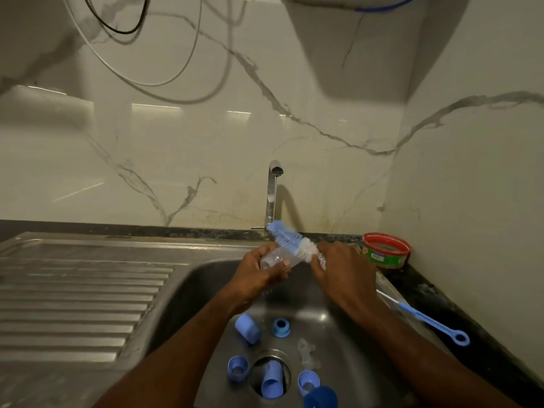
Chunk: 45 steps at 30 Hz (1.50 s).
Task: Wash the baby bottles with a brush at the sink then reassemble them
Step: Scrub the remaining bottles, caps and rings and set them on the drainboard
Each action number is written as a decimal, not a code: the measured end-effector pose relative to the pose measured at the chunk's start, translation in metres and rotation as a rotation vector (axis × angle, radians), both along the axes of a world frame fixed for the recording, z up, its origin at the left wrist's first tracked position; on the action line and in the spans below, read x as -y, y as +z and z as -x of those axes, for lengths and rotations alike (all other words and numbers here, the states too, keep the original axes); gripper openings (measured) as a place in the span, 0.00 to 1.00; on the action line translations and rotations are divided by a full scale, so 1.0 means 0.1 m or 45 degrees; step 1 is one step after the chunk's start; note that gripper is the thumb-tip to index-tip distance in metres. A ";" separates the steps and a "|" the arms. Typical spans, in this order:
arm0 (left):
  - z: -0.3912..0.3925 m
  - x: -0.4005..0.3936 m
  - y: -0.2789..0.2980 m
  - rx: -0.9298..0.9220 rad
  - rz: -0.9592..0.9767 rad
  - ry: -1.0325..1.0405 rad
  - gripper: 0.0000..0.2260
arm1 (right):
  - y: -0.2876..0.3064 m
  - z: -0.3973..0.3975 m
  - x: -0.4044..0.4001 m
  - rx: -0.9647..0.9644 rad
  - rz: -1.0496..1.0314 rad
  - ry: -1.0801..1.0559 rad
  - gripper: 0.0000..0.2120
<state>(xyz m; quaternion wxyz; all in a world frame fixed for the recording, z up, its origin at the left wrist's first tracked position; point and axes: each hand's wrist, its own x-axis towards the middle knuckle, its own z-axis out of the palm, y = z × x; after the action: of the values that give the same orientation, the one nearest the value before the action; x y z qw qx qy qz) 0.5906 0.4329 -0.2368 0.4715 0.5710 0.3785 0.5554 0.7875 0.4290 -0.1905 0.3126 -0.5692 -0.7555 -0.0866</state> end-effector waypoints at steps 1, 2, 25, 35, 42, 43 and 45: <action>-0.01 0.00 0.00 -0.010 -0.005 0.010 0.21 | -0.02 0.00 -0.02 0.025 0.029 -0.044 0.10; 0.00 0.00 -0.02 -0.034 -0.023 0.029 0.21 | -0.03 0.00 -0.01 0.051 0.068 -0.044 0.11; 0.04 -0.07 -0.06 -0.165 -0.081 0.120 0.25 | -0.03 -0.06 0.11 0.122 0.018 0.078 0.14; 0.03 -0.05 -0.05 -0.212 -0.092 0.148 0.22 | -0.05 -0.07 0.09 0.017 -0.035 0.122 0.12; 0.01 -0.06 0.00 -0.198 -0.097 0.162 0.26 | -0.03 -0.06 0.03 -0.108 -0.032 0.006 0.11; 0.02 -0.07 -0.01 -0.206 -0.094 0.170 0.27 | -0.04 -0.07 0.04 -0.070 -0.038 0.018 0.11; 0.03 -0.06 -0.03 -0.186 -0.095 0.197 0.28 | -0.04 -0.07 0.10 0.001 -0.028 0.118 0.13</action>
<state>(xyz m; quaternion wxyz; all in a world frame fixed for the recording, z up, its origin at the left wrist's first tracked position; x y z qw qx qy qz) 0.5873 0.4392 -0.2399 0.3767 0.5962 0.4340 0.5607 0.7946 0.4190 -0.1949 0.3222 -0.5302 -0.7801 -0.0804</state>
